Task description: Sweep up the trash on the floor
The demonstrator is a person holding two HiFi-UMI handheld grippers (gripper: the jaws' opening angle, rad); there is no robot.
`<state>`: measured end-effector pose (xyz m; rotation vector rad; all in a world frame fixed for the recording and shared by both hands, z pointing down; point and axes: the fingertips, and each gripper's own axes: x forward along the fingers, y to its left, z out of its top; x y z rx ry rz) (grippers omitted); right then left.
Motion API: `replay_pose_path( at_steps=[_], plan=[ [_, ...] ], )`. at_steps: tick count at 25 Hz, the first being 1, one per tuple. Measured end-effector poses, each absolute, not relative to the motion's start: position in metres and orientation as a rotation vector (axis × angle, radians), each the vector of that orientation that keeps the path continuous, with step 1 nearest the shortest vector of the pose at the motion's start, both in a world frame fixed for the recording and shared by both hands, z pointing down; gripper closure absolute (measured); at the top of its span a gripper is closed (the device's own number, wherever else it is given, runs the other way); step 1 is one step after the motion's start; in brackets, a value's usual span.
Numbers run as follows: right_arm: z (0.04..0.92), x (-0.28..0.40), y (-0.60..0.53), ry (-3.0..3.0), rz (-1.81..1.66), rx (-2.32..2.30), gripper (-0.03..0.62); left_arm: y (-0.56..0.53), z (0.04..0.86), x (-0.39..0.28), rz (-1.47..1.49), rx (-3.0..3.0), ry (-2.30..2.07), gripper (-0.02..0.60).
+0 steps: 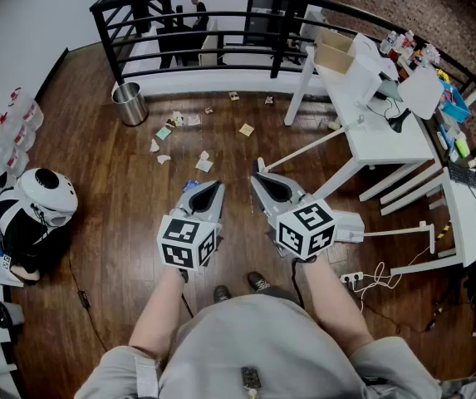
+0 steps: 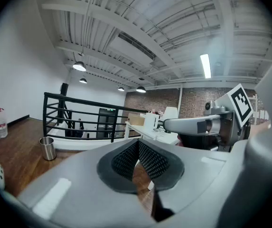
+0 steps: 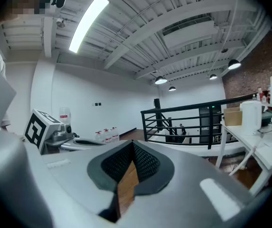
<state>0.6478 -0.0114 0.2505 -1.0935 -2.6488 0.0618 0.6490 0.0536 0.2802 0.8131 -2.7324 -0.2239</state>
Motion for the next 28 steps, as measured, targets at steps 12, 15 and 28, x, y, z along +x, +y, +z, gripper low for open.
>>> replay_pose_path(
  at_steps=[12, 15, 28],
  plan=[
    [0.25, 0.619, -0.093, -2.742, 0.125, -0.892, 0.594, -0.018, 0.283, 0.616, -0.19, 0.991, -2.669, 0.574],
    [0.256, 0.603, -0.124, -2.752, 0.16, -0.862, 0.594, -0.048, 0.288, 0.6, -0.162, 1.013, -2.651, 0.574],
    [0.254, 0.505, -0.302, -2.799, 0.263, -0.754, 0.594, -0.207, 0.3, 0.506, -0.067, 1.05, -2.597, 0.574]
  ],
)
